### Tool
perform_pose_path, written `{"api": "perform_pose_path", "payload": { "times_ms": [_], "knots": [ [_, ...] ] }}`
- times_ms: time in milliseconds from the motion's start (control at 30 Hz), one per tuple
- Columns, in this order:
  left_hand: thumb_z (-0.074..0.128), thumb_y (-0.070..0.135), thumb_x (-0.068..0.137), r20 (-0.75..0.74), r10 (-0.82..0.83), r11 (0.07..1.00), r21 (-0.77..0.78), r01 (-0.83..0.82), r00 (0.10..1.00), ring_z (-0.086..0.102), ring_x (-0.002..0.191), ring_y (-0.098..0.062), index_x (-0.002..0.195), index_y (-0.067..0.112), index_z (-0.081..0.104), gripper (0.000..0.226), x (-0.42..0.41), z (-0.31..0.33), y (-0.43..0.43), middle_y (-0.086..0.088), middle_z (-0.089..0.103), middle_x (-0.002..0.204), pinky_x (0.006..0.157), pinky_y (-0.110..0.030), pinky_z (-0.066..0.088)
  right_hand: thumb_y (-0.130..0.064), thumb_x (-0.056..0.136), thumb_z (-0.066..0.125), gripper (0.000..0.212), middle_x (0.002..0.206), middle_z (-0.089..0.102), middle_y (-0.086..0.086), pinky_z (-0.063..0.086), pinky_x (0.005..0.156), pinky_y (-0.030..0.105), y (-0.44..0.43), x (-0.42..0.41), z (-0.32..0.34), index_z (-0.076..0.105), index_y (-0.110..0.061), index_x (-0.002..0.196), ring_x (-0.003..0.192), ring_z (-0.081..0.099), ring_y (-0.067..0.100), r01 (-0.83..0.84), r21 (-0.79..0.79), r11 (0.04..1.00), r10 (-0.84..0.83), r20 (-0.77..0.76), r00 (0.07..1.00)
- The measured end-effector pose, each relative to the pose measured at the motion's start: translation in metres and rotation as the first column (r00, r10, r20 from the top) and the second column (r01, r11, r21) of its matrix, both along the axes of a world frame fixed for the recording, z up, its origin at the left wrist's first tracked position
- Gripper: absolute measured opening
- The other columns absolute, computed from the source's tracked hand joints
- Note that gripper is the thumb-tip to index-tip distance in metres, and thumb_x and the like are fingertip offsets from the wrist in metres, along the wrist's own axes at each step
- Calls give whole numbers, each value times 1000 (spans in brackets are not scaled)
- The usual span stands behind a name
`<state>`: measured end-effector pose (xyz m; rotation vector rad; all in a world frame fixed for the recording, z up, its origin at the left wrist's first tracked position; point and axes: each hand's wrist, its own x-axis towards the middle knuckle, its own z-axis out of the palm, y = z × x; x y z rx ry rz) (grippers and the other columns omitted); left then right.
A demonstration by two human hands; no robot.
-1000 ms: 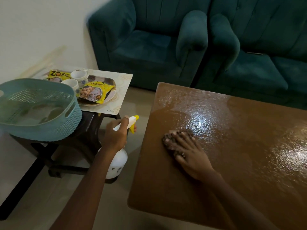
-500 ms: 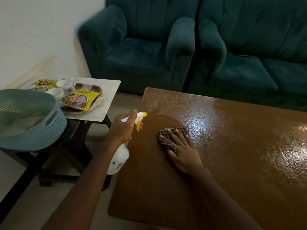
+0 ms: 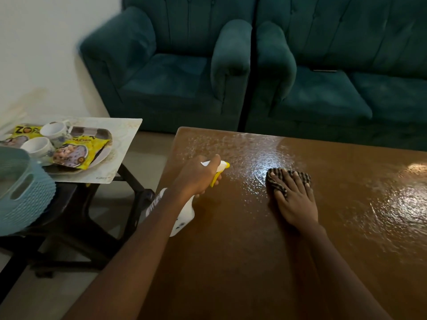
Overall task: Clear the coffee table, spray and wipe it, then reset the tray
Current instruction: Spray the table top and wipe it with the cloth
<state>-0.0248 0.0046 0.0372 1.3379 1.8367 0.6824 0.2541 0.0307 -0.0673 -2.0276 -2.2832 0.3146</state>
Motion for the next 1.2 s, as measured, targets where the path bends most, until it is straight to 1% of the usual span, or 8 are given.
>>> {"api": "perform_pose_path", "payload": {
  "times_ms": [100, 367, 467, 567, 733, 833, 1100, 1200],
  "knots": [
    [37, 57, 97, -40, 5, 999, -51, -7, 999, 58, 62, -12, 107, 13, 63, 53, 10, -6, 15, 3, 67, 75, 57, -25, 46, -47, 105, 21, 49, 165, -6, -12, -7, 122, 40, 17, 17, -2, -11, -52, 141, 150, -15, 9, 38, 2, 999, -38, -9, 999],
    [34, 56, 98, -53, 41, 997, -66, -44, 998, 52, 54, -7, 114, 13, 63, 54, 11, -4, 28, 7, 69, 78, 50, -21, 40, -49, 104, 19, 54, 166, -7, -7, -8, 121, 45, 70, 13, 1, 4, -45, 155, 151, -15, 16, 80, -47, 996, -81, -33, 996],
    [35, 52, 101, -28, 125, 992, -17, -125, 992, 54, 57, -9, 89, 24, 58, 38, 9, -2, 27, 6, 66, 77, 49, -20, 41, -51, 103, 17, 55, 166, -7, -2, -9, 121, 48, 93, -8, 3, 4, -42, 156, 151, -14, 22, 60, -69, 996, -61, -19, 998],
    [36, 56, 99, 3, 188, 982, 22, -188, 982, 59, 58, -13, 80, 29, 55, 38, 3, -5, 28, 3, 71, 81, 50, -23, 45, -55, 102, 16, 56, 166, -7, -1, -9, 121, 51, 103, -49, 4, 5, -43, 155, 152, -12, 24, -52, -47, 998, 52, 3, 999],
    [35, 62, 94, 22, 226, 973, 40, -227, 974, 58, 48, -14, 97, 22, 63, 49, -6, -7, 28, 5, 73, 74, 48, -25, 47, -58, 97, 11, 56, 165, -4, -10, -9, 121, 43, 54, -99, -1, 6, -51, 153, 152, -11, 17, -382, 7, 924, 382, 22, 924],
    [34, 60, 95, 18, 209, 977, 38, -210, 978, 57, 46, -12, 96, 21, 64, 49, -8, -7, 29, 6, 74, 74, 48, -26, 47, -59, 91, 7, 59, 164, -4, -14, -12, 120, 38, 21, -78, -3, 5, -56, 150, 151, -11, 13, -463, 19, 886, 463, 1, 887],
    [31, 67, 91, -14, 120, 993, -19, -120, 993, 62, 56, -16, 83, 24, 68, 58, 2, -2, 46, 4, 74, 79, 55, -29, 53, -62, 85, -5, 65, 163, -7, -16, -12, 120, 35, 38, -11, -2, -3, -52, 149, 148, -17, 7, -147, 0, 989, 147, 4, 989],
    [33, 56, 99, 18, 56, 998, -16, -56, 998, 58, 60, -14, 89, 16, 69, 55, 12, 10, 62, 0, 72, 83, 53, -24, 46, -59, 93, 3, 62, 165, -6, -14, -8, 121, 38, 59, -2, -3, 3, -48, 154, 150, -14, 9, -52, -11, 999, 52, 0, 999]
  ]
}}
